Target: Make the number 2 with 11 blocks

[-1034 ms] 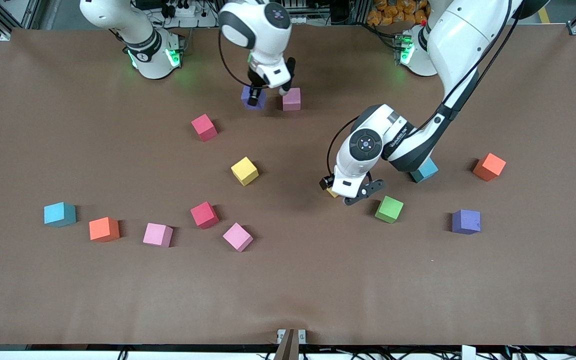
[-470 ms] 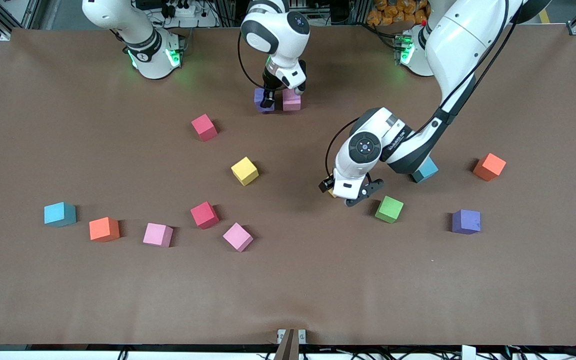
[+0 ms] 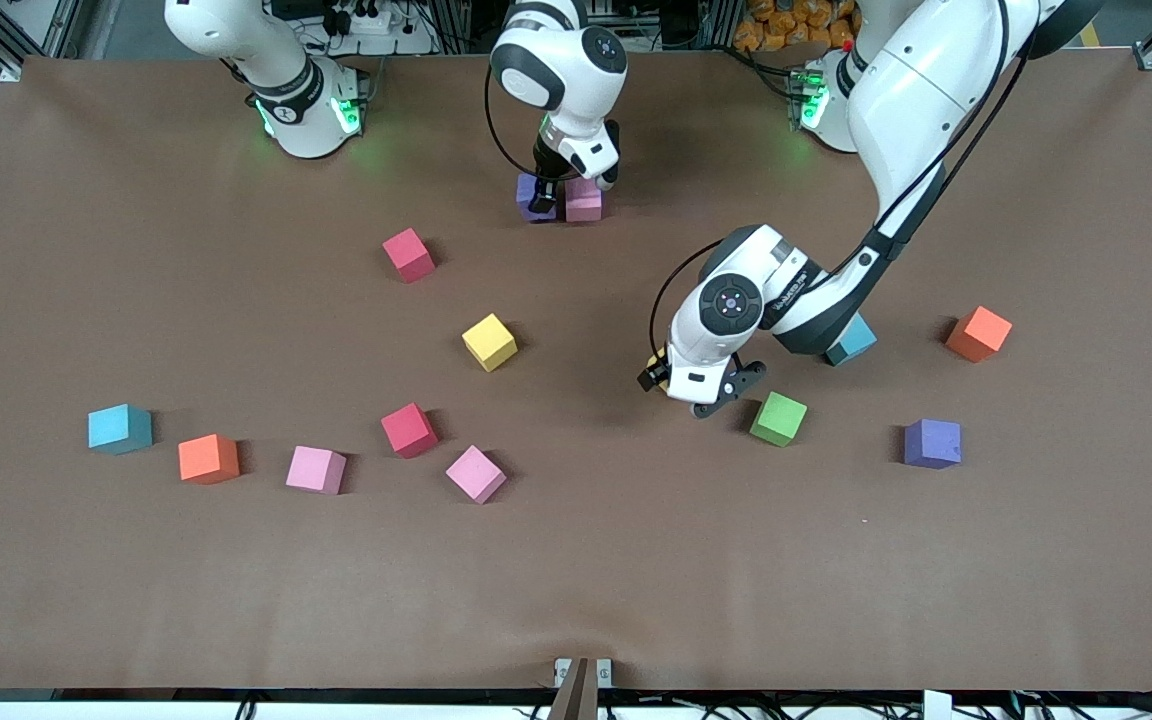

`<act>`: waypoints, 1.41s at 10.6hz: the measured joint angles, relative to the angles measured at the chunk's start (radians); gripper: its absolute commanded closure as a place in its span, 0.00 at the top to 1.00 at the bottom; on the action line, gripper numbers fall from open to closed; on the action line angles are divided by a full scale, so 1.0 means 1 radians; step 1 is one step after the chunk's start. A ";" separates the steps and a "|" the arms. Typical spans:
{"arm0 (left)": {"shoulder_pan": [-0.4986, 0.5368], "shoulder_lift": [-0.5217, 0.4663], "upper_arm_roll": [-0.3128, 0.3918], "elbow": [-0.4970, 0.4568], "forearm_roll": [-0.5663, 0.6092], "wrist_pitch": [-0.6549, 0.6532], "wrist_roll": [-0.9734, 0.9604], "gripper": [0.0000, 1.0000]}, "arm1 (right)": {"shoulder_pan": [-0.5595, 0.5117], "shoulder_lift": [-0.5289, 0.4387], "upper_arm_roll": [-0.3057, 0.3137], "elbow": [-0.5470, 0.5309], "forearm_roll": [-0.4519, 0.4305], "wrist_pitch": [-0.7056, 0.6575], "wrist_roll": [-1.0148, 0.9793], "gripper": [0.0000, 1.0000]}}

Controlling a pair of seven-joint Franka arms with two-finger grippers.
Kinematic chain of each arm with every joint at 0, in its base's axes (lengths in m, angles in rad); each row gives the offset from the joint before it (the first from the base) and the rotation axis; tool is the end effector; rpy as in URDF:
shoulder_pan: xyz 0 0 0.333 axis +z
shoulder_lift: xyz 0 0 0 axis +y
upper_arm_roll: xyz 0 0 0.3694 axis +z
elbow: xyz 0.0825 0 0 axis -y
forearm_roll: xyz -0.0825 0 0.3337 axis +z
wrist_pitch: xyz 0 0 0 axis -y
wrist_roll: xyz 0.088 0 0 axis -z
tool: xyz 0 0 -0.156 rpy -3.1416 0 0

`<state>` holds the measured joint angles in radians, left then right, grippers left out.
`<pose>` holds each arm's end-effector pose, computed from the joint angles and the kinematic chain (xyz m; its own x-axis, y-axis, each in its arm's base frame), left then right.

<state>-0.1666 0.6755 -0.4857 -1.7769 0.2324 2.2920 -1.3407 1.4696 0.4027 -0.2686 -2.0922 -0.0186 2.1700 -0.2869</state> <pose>0.5360 -0.3524 0.2355 0.8109 0.5669 -0.1452 0.5689 -0.8218 -0.0316 0.1877 0.4874 0.2553 0.0662 0.9429 -0.3265 0.9978 -0.0617 0.0239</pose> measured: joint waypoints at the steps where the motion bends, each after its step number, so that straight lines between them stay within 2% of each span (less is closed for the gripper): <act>1: 0.000 0.004 0.004 0.000 0.000 0.001 0.000 0.89 | 0.002 0.011 0.001 0.008 0.001 0.000 0.004 0.54; 5: -0.001 0.018 0.006 0.000 0.000 0.029 -0.001 0.52 | 0.002 0.032 0.001 0.020 0.002 0.000 0.008 0.57; 6: -0.001 0.018 0.006 0.001 0.000 0.031 -0.001 0.48 | 0.002 0.033 0.001 0.021 0.002 0.000 0.009 0.57; 12: -0.001 0.017 0.005 0.012 0.001 0.032 -0.076 0.46 | 0.002 0.047 0.001 0.030 0.018 0.000 0.069 0.59; 15: -0.003 0.004 -0.006 0.014 0.002 0.032 -0.161 0.46 | 0.002 0.051 0.001 0.040 0.019 0.000 0.078 0.65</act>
<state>-0.1698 0.6799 -0.4915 -1.7625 0.2349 2.3243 -1.5018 1.4720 0.4541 -0.2675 -2.0523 0.0003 2.1703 -0.2089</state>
